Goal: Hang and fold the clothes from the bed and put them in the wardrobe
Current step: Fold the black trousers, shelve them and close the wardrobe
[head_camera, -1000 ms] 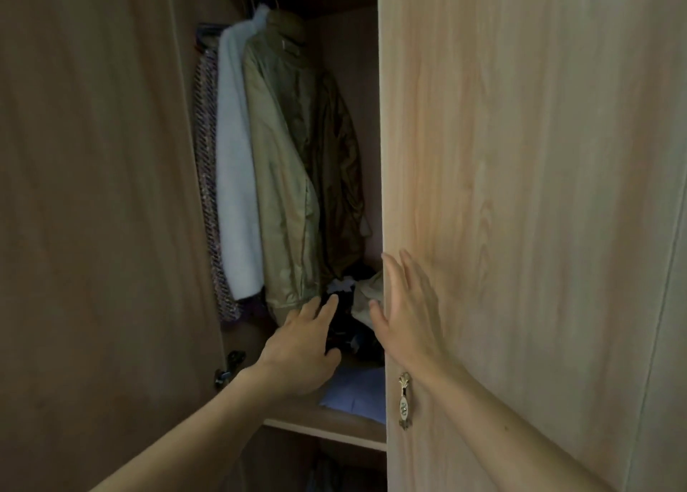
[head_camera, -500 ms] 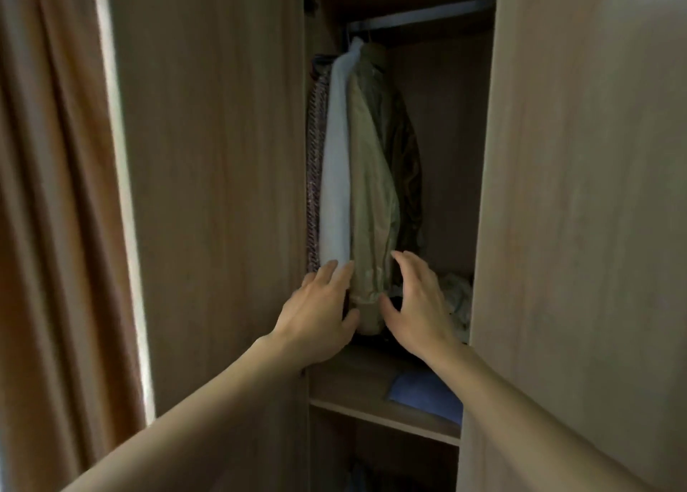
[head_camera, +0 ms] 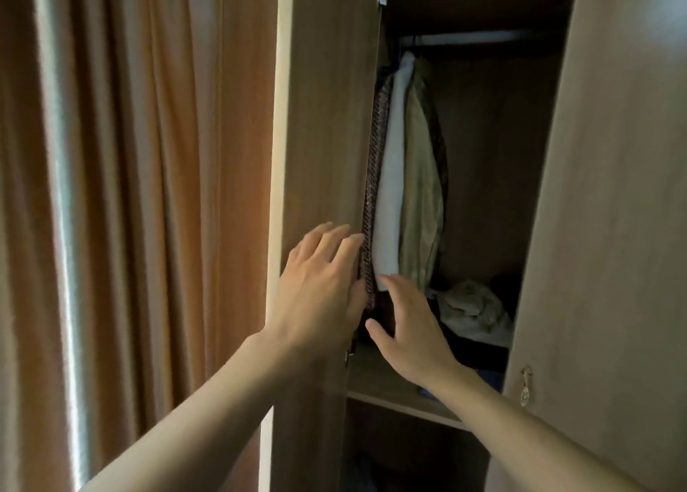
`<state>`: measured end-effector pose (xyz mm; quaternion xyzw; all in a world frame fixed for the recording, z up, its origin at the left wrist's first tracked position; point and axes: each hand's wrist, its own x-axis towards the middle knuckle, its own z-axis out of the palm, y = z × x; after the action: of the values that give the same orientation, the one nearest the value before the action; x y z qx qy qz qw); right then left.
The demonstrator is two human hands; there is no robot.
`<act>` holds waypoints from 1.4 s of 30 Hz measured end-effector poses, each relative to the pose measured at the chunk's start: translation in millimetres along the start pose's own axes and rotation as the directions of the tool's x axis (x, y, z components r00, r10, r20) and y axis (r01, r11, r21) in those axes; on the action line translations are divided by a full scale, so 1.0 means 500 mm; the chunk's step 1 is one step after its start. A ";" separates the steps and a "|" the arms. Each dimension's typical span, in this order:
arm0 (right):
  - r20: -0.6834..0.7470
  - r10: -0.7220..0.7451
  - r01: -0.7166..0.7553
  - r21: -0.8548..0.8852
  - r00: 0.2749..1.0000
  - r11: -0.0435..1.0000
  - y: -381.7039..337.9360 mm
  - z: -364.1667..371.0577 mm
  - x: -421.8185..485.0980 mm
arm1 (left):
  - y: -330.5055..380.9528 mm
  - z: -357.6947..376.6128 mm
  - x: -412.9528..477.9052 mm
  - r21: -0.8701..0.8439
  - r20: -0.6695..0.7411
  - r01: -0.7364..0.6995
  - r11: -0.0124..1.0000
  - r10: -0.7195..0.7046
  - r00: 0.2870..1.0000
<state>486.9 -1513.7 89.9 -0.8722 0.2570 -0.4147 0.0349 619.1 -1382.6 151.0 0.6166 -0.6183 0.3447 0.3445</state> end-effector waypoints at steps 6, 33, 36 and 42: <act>-0.011 0.001 -0.001 0.039 1.000 0.999 -0.051 0.006 0.034 | -0.063 -0.040 -0.014 -0.068 -0.129 0.177 0.982 -0.184 0.974; 0.168 0.228 -0.204 -0.148 0.959 0.968 0.066 -0.110 -0.075 | 0.090 0.097 -0.002 -0.497 -0.202 -0.036 0.867 -0.076 0.976; 0.162 0.251 -0.223 -0.175 0.954 0.959 0.095 -0.135 -0.099 | 0.128 0.149 0.014 -0.513 -0.155 -0.045 0.857 -0.041 0.987; 0.166 0.289 -0.241 -0.257 0.943 0.936 0.144 -0.189 -0.142 | 0.204 0.241 0.051 -0.515 -0.080 -0.067 0.854 0.030 0.996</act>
<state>349.6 -1527.6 81.7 -0.8647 0.4147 -0.2829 0.0139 517.1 -1498.3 109.5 0.4734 -0.6913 0.1955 0.5096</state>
